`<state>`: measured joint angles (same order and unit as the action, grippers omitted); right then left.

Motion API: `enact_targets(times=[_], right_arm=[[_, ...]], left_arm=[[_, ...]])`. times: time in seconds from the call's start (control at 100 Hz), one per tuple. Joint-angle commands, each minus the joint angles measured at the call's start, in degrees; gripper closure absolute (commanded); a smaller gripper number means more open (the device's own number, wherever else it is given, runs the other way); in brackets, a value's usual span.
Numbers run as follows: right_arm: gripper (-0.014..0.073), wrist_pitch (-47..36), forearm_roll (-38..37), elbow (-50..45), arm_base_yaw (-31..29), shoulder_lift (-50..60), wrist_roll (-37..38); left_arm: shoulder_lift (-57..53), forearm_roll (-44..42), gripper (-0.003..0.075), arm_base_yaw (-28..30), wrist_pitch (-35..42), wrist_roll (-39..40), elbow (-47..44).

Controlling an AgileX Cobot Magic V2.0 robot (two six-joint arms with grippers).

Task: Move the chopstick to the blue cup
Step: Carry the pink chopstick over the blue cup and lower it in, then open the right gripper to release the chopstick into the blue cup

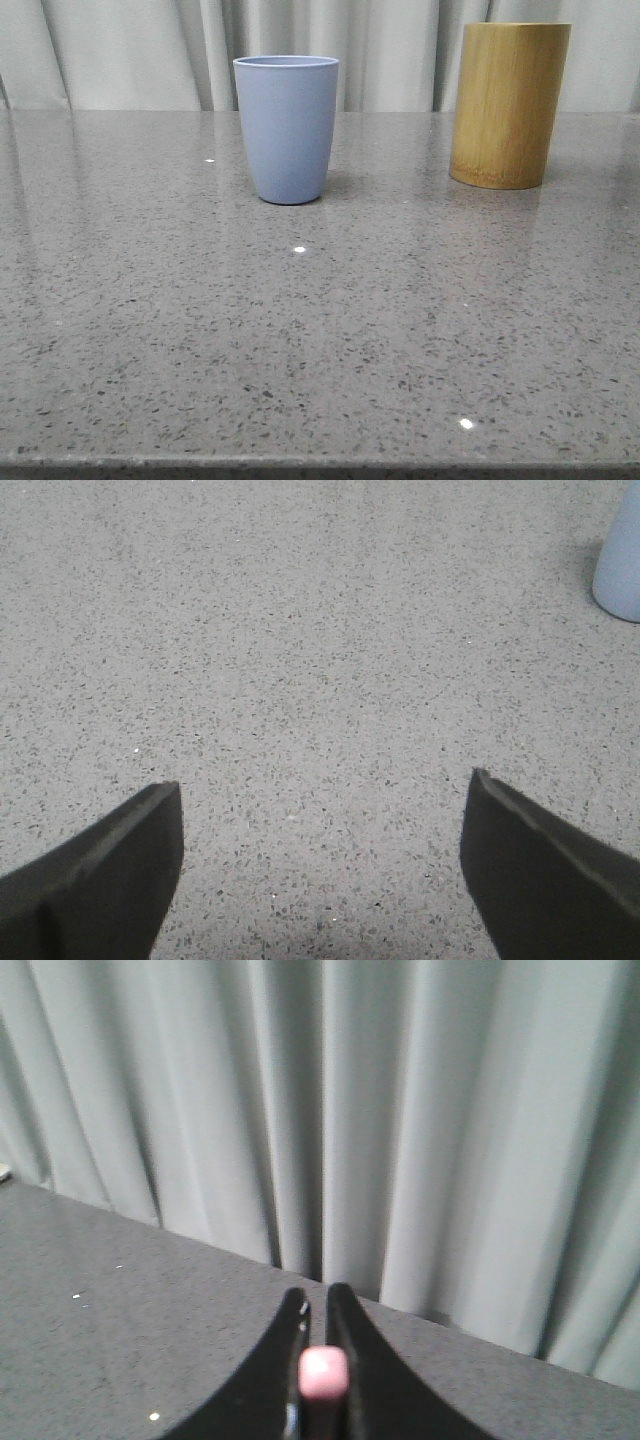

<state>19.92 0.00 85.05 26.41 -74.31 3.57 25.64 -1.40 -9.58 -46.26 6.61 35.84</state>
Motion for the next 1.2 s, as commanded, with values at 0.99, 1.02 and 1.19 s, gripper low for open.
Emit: enact_targets(times=[0.99,1.02,1.19], right_arm=[[0.0080,-10.0,8.7,2.0,6.3,-15.1,-0.2],[0.0065,-10.1,8.7,2.0,6.3,-15.1,-0.2],[0.0064,-10.4,8.7,2.0,6.1,-14.8,-0.2]], left_arm=[[0.3,0.2,0.0164,0.2,4.2,0.7,1.6],[0.3,0.2,0.0164,0.2,4.2,0.7,1.6],[0.3,0.2,0.0164,0.2,4.2,0.7,1.6]])
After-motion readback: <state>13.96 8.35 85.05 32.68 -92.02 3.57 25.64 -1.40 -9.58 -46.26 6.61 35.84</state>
